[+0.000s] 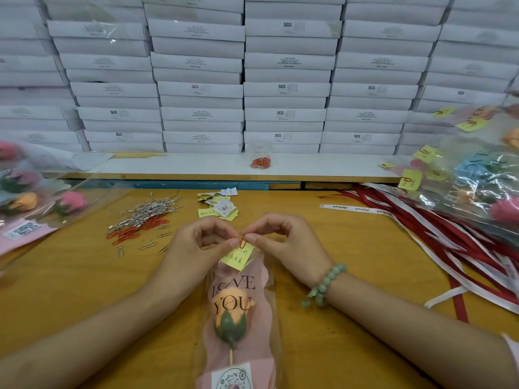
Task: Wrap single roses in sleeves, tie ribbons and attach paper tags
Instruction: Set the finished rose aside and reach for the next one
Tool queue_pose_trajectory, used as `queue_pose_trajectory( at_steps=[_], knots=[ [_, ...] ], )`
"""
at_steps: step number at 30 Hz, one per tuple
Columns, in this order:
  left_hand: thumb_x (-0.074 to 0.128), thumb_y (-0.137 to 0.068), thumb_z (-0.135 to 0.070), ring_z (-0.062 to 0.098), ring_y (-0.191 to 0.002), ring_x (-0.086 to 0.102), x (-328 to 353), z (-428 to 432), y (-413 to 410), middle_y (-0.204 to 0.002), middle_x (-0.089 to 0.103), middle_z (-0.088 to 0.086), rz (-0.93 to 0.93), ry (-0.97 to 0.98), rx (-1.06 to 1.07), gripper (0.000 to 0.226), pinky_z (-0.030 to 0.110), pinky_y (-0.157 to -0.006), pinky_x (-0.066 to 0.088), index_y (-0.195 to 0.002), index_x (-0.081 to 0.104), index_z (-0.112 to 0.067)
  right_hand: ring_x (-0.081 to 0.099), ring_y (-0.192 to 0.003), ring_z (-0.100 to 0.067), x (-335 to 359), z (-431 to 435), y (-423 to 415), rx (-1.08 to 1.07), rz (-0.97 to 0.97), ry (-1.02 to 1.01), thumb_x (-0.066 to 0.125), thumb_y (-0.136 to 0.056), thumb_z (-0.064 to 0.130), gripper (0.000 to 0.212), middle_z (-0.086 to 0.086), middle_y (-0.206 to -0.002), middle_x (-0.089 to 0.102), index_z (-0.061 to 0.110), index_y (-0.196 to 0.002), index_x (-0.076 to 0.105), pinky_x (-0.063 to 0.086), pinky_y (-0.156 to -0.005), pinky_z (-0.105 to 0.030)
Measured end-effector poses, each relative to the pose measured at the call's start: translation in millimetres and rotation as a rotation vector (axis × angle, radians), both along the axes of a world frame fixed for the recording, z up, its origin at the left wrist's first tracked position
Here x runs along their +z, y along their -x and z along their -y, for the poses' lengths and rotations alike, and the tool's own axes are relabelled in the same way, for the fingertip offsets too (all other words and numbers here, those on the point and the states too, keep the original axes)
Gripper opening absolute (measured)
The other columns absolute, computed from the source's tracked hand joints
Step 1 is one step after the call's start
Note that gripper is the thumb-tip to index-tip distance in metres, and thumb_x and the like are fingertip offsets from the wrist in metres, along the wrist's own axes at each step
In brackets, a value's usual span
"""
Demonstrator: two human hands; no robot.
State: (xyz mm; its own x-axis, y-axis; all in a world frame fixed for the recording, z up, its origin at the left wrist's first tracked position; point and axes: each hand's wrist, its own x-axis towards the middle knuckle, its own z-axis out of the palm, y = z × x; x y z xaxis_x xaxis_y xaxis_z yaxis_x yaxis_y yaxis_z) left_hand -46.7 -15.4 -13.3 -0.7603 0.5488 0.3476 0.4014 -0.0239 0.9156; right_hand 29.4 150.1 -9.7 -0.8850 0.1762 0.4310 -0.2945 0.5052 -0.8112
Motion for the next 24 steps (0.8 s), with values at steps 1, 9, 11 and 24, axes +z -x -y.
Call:
queue_pose_trajectory(
  at_steps=[1, 9, 11, 24],
  knots=[
    [0.072, -0.080, -0.001, 0.015, -0.072, 0.068, 0.0, 0.0, 0.1, -0.081, 0.071, 0.010, 0.008, 0.001, 0.007, 0.007, 0.033, -0.051, 0.056, -0.080, 0.069, -0.007, 0.066, -0.089, -0.006, 0.0, 0.5, 0.0, -0.001, 0.010, -0.006, 0.070, -0.084, 0.017, 0.009, 0.004, -0.088, 0.073, 0.013, -0.090, 0.075, 0.053, -0.088, -0.030],
    [0.071, -0.082, -0.005, 0.014, -0.075, 0.068, -2.4, -0.2, 3.2, -0.083, 0.071, 0.007, 0.018, -0.002, 0.019, 0.005, 0.028, -0.059, 0.059, -0.085, 0.069, -0.009, 0.062, -0.096, 0.000, 2.2, 2.1, -1.9, -0.036, 0.042, 0.032, 0.062, -0.091, 0.025, 0.014, 0.013, -0.093, 0.072, 0.023, -0.093, 0.076, 0.044, -0.099, -0.042],
    [0.070, -0.084, -0.007, 0.014, -0.081, 0.068, -3.5, -0.6, 5.0, -0.087, 0.071, 0.006, 0.019, -0.007, 0.026, 0.006, 0.020, -0.069, 0.056, -0.089, 0.070, -0.012, 0.061, -0.102, 0.000, 2.0, 1.5, -1.8, -0.069, 0.035, 0.073, 0.060, -0.092, 0.026, 0.016, 0.014, -0.100, 0.071, 0.026, -0.099, 0.074, 0.042, -0.102, -0.043],
    [0.049, -0.098, -0.006, 0.007, -0.097, 0.064, -6.0, -0.6, 8.0, -0.101, 0.069, -0.003, 0.084, 0.091, 0.109, 0.023, 0.019, -0.078, 0.050, -0.103, 0.067, -0.018, 0.055, -0.063, -0.002, 56.6, 11.7, -20.4, -0.071, 0.133, -0.219, 0.055, -0.094, 0.018, 0.010, 0.004, -0.079, 0.069, 0.020, -0.098, 0.064, 0.050, -0.064, -0.027]
  ],
)
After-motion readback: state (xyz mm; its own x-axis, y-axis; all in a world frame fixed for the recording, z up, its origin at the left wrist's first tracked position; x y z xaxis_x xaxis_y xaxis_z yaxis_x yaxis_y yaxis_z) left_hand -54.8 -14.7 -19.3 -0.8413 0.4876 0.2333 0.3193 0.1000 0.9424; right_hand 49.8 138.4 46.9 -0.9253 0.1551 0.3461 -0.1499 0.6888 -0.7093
